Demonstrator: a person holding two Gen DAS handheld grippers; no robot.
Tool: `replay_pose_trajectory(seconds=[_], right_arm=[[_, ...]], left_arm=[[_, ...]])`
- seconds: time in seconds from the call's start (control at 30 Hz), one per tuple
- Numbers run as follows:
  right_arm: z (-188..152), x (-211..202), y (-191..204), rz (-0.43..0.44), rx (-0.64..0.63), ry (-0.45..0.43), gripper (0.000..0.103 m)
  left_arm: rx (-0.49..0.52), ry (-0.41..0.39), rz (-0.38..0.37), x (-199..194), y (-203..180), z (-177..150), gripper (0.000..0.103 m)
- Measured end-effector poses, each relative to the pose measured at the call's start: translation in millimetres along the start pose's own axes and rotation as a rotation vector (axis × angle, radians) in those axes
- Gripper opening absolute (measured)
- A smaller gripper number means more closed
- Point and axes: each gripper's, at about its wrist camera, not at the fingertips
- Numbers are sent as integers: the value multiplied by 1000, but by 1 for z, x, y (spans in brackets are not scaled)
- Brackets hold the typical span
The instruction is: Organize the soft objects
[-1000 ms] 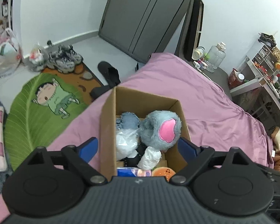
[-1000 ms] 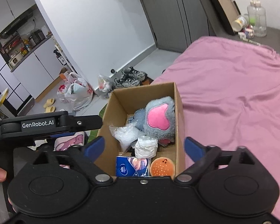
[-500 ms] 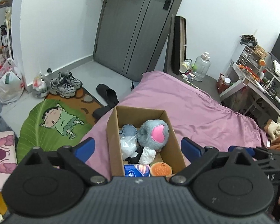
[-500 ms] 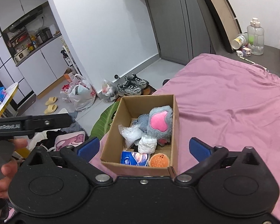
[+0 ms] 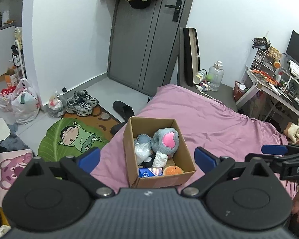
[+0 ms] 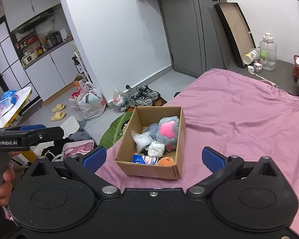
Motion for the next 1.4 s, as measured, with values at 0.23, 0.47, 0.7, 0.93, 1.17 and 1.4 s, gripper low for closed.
replay_pose_trajectory(seconds=[0.23,0.47,0.7,0.93,1.17,1.4], right_arm=[[-4,-24,-3,14,-4,-16,103],[-6,-49,-7,21,4,-41,103],[-12,-69,-9,30,11,-59,103],[-19,-83,-9,28,2,-71,103],[-25,-94,-8,11,-9,-87,103],[-30,-101,-9,6,-3,-105,103]], left_arm=[[-9,2,-16,-28,-12,-9,100],[21,-20,-8,-49,-38,-18,100],[24,-18,11,-54,-55,-30,101],[33,-26,34,-62,-73,-35,101],[29,-34,34,-67,-81,-47,101],[43,-59,76,-72,-88,-50,101]])
Point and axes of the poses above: each gripper's, at about its wrist camera, not at the fingertips, and x roughly the way its jaws point, y to its left, z to its top, and after that the axes turned 5 degrees about -z, right-handed
